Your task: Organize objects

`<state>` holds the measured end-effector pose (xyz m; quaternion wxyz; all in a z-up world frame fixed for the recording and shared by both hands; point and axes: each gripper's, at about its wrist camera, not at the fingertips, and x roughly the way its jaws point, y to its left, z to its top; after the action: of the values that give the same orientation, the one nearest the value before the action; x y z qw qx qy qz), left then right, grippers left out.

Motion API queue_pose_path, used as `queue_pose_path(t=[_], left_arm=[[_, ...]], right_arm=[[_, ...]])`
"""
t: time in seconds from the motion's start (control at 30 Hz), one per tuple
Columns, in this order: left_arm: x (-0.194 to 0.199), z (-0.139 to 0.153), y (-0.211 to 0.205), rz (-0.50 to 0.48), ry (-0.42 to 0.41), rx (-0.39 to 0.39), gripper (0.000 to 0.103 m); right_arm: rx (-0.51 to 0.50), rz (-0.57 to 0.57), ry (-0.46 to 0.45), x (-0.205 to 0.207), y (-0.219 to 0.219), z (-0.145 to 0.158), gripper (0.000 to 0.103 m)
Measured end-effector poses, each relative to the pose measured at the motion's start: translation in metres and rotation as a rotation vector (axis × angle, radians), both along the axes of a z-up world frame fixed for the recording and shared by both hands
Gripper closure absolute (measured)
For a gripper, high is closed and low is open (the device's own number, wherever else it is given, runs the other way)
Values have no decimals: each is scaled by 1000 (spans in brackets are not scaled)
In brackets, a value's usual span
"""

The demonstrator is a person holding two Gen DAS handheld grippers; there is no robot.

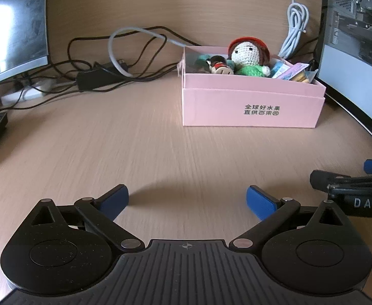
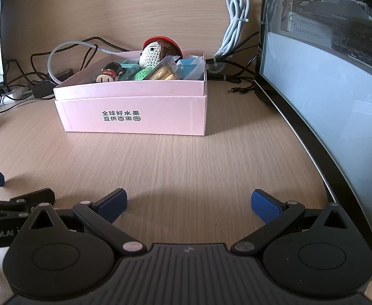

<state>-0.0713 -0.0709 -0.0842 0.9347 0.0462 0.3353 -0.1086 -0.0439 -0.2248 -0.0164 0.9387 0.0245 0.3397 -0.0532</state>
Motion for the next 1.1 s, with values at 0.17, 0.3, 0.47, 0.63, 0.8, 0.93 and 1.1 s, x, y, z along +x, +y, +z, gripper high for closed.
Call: queue_pose_path(t=[0.17, 0.3, 0.47, 0.63, 0.8, 0.93, 1.1], left_arm=[[3, 0, -2, 14, 1, -1, 1], [12, 0, -4, 26, 1, -1, 1], [12, 1, -4, 25, 2, 0, 1], [12, 1, -1, 11, 2, -2, 1], [12, 1, -2, 10, 2, 0, 1], [12, 1, -2, 10, 2, 0, 1], [12, 1, -2, 10, 2, 1, 1]], right_arm=[[0, 1, 0, 0, 0, 0, 0], [0, 1, 0, 0, 0, 0, 0], [0, 2, 0, 0, 0, 0, 0], [0, 2, 0, 0, 0, 0, 0], [0, 3, 0, 0, 0, 0, 0], [0, 3, 0, 0, 0, 0, 0], [0, 3, 0, 0, 0, 0, 0]])
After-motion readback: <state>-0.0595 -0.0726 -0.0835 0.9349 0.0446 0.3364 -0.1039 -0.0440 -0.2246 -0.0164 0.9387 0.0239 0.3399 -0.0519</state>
